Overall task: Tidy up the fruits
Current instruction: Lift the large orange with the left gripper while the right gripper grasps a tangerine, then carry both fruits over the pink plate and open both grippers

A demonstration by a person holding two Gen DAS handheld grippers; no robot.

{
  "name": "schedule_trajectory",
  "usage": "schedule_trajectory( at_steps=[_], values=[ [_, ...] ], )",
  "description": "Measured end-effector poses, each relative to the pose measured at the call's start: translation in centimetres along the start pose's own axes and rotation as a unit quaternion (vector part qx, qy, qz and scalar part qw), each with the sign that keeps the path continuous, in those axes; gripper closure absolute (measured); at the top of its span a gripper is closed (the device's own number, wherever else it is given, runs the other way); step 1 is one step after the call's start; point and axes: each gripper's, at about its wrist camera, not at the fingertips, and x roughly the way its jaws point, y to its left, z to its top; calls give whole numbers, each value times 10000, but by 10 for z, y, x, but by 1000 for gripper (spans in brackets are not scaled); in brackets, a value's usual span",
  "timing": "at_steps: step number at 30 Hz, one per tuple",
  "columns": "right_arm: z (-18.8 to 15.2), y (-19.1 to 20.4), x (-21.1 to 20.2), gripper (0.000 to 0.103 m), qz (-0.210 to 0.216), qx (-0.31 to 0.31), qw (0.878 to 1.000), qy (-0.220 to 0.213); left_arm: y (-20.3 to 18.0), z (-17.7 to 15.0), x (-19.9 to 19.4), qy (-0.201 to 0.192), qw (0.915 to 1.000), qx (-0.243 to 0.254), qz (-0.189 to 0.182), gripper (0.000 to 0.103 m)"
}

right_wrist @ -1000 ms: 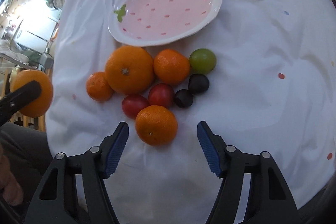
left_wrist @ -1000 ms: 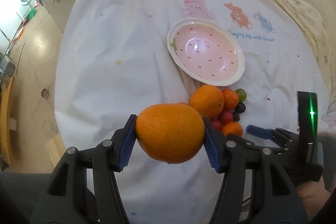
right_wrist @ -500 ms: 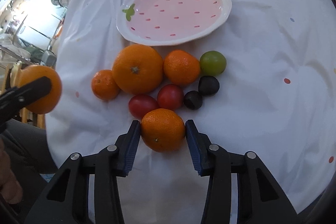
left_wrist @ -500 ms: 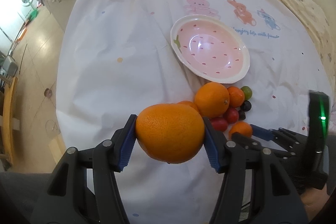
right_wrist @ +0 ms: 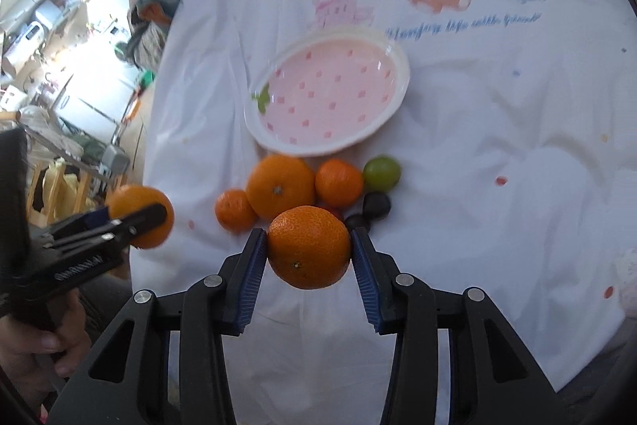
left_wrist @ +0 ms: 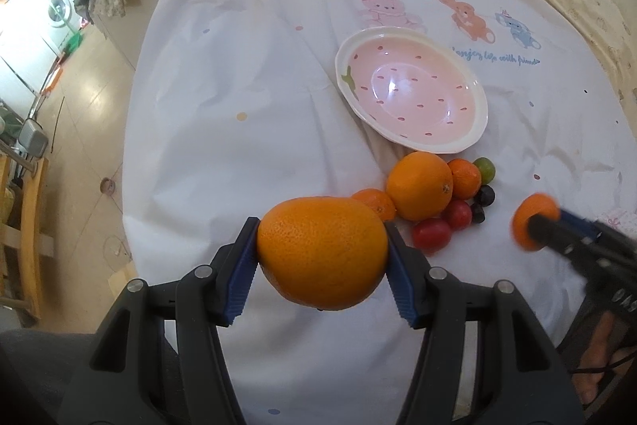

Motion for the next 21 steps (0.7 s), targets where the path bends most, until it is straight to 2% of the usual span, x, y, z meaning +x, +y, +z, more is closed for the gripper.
schedule_trajectory(
  at_steps=[5, 9, 13, 21],
  values=[
    [12, -8, -32, 58, -97, 72, 9985, -542, 4, 7, -21, -101, 9997, -185, -132, 48],
    [31, -13, -54, 58, -66, 136, 9962, -855, 2, 18, -34, -211, 9997, -72, -125, 48],
    [52, -18, -60, 58, 78, 236, 9952, -952, 1, 35, -33, -201, 9996, -76, -171, 48],
    [102, -26, -47, 58, 80, 139, 9956, -927, -8, 79, -22, -291, 9994, 51, -171, 48]
  ],
)
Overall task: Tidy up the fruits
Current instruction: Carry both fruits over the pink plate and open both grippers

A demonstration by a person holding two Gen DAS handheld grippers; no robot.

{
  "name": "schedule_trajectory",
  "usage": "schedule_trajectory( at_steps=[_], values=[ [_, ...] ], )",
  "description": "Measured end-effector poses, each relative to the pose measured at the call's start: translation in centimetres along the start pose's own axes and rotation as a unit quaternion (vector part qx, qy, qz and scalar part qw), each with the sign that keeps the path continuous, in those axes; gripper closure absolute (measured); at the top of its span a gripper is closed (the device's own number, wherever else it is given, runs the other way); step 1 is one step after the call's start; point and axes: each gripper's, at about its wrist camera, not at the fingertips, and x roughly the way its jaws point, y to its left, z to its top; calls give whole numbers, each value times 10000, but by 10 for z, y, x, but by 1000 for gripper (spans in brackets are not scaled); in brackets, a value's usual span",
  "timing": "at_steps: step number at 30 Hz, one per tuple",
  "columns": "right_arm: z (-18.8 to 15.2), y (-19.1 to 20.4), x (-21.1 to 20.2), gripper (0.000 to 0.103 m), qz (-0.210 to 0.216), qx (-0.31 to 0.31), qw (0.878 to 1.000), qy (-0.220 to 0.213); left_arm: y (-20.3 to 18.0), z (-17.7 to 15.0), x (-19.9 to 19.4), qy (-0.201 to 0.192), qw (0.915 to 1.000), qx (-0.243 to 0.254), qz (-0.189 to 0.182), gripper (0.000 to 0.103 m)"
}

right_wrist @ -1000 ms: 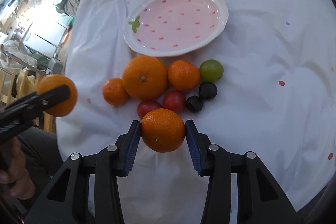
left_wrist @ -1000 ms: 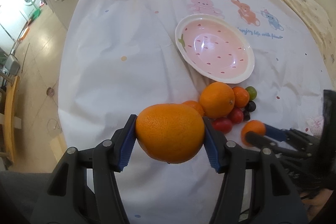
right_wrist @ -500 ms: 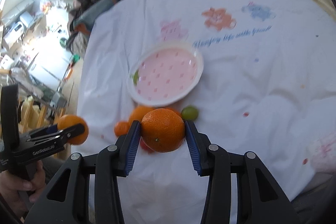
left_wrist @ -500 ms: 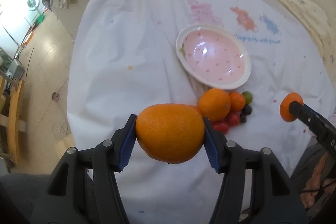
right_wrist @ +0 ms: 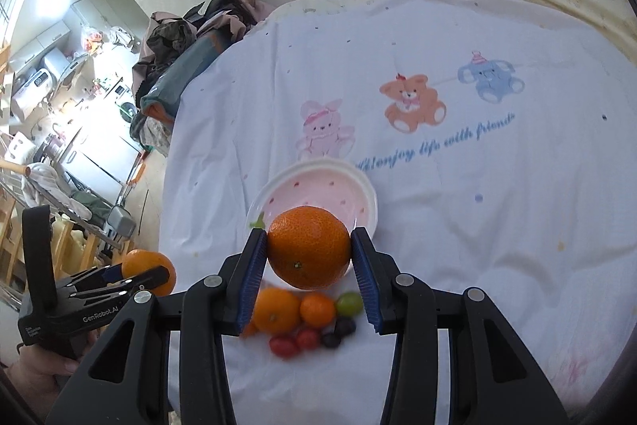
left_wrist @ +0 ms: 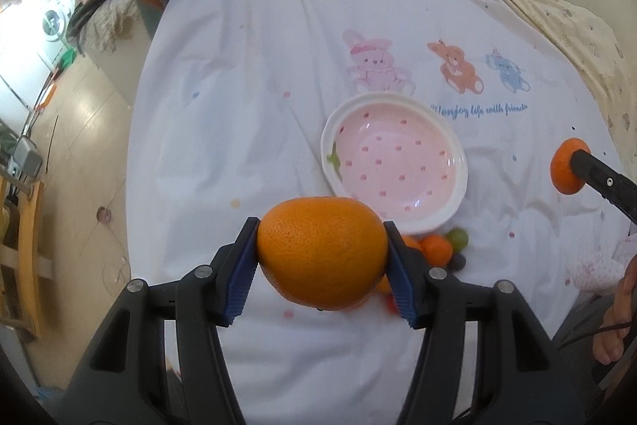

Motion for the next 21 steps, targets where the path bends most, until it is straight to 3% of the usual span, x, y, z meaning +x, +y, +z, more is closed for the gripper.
schedule_trajectory(
  at_steps=[13, 21],
  values=[
    [58, -12, 79, 58, 53, -65, 9995, 306, -29, 72, 52, -138, 9991, 392, 79, 48],
    [69, -24, 126, 58, 90, -56, 9983, 573, -33, 86, 95, -49, 9986, 490, 209, 48]
  ],
)
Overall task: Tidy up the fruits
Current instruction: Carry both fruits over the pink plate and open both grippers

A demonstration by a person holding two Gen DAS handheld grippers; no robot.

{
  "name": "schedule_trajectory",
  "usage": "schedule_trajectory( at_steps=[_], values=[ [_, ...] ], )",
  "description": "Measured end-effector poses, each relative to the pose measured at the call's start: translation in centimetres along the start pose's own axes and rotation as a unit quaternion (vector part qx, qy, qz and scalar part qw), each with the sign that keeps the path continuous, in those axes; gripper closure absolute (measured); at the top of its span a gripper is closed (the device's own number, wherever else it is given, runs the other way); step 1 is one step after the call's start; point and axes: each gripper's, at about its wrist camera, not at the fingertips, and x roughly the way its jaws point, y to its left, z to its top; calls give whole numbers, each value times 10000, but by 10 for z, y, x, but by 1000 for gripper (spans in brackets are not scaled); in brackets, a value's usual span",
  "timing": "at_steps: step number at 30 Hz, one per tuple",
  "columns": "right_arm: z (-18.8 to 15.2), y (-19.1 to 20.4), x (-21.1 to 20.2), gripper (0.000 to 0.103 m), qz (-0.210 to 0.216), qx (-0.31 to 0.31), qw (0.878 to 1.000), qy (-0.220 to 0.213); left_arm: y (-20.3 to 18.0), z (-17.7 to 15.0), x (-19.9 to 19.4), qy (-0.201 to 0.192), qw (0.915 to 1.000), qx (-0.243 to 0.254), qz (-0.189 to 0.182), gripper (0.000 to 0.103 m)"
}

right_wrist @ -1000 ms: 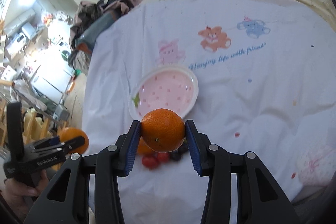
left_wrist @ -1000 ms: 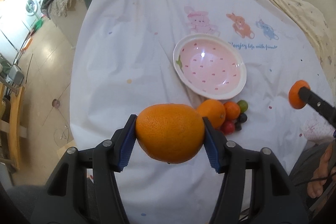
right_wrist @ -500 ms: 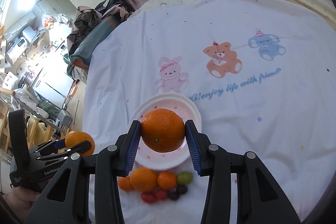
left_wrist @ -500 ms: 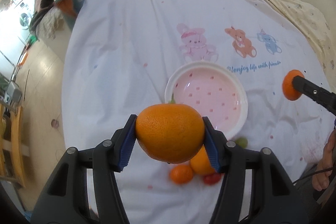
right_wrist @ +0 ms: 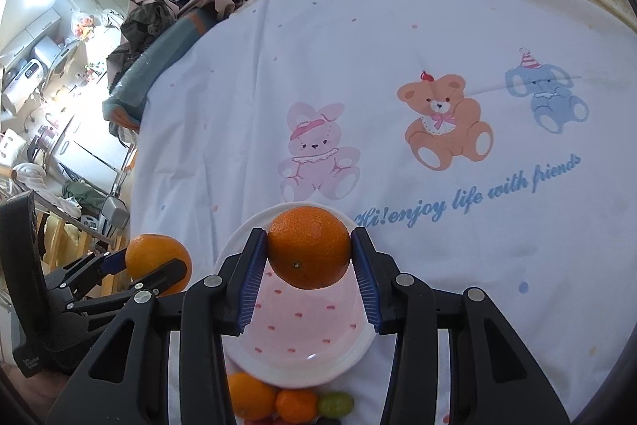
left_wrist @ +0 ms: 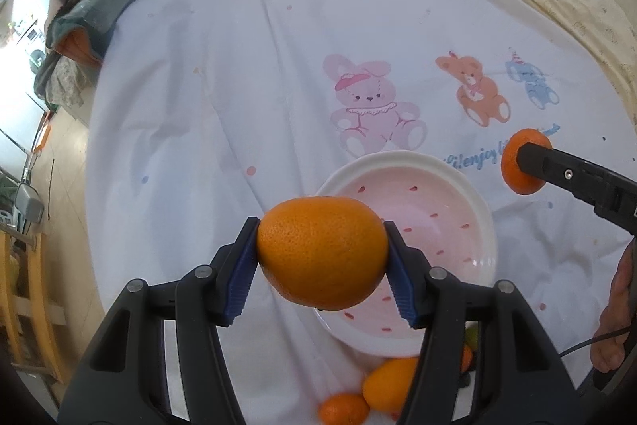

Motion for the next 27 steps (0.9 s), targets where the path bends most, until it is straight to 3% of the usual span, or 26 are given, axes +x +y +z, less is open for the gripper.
schedule_trajectory(
  at_steps=[10, 15, 20, 23, 27],
  values=[
    [-1, -29, 56, 57, 634, 372, 9956, 589, 1, -1, 43, 223, 9997, 83, -109, 47],
    [-3, -42, 63, 57, 656, 608, 9937, 673, -5, 0, 52, 158, 9993, 316, -100, 47],
    [-7, -50, 71, 56, 657, 821, 9909, 843, -2, -4, 68, 436, 9984, 142, -339, 47],
    [-9, -48, 73, 56, 636, 798, 9908, 893, -13, -10, 69, 416, 9981, 408, -183, 47],
    [-9, -47, 73, 55, 583, 792, 9909, 917, -16, -12, 73, 472, 9976, 414, -280, 45]
  ],
)
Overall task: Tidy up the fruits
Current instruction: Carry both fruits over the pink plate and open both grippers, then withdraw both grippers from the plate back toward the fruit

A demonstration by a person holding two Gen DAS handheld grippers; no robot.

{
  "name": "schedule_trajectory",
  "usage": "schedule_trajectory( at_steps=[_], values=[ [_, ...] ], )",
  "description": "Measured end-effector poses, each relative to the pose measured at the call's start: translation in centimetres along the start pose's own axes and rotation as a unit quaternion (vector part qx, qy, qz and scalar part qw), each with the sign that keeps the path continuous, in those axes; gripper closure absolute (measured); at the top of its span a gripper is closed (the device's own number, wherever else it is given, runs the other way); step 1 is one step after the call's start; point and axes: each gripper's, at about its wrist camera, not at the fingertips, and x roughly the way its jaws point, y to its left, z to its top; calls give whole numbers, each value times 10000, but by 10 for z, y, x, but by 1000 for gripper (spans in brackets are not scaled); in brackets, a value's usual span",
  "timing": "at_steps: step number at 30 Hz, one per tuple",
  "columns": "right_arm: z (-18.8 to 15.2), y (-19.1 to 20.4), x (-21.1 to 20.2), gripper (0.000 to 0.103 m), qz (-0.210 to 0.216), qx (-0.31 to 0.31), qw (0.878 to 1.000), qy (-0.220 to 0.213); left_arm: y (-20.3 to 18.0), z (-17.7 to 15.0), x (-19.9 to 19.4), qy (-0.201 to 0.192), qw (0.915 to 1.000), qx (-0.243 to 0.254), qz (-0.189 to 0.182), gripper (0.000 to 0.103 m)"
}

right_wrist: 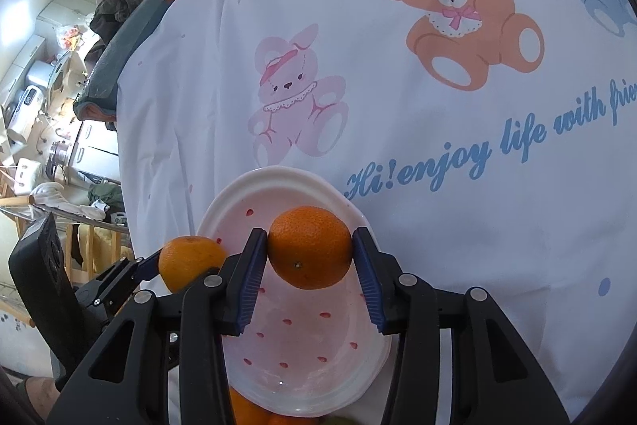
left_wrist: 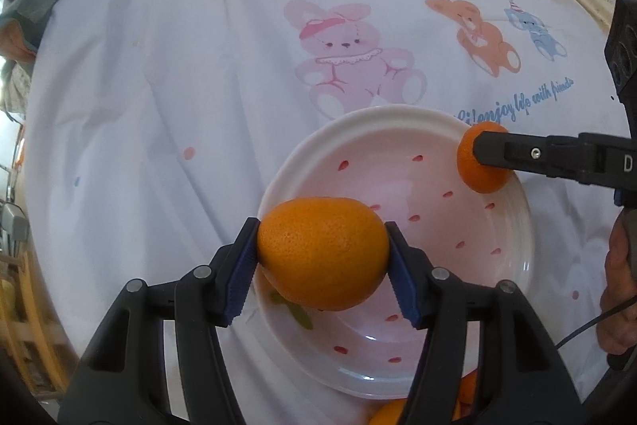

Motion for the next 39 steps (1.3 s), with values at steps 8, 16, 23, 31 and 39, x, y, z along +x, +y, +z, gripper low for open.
schedule_trajectory(
  at_steps=[8, 16, 23, 31, 39],
  values=[
    [0, -3, -1, 51, 45, 140, 9999, -52, -4, 1, -8, -383, 9986, 212, 307, 17],
    [2, -3, -6, 41, 53, 170, 9997, -147, 1, 5, -14, -571, 9960, 266, 637, 14],
    [4, -2, -8, 41, 46, 150, 9997, -188, 5, 7, -20, -653, 9956, 168, 651, 14],
    [1, 11, -25, 41, -77, -28, 9993, -374, 6, 10, -35, -803, 9944, 95, 680, 14],
    [-15, 30, -67, 34, 20, -30, 9977, -677, 13, 2, -75, -1089, 9927, -267, 446, 14]
  ],
)
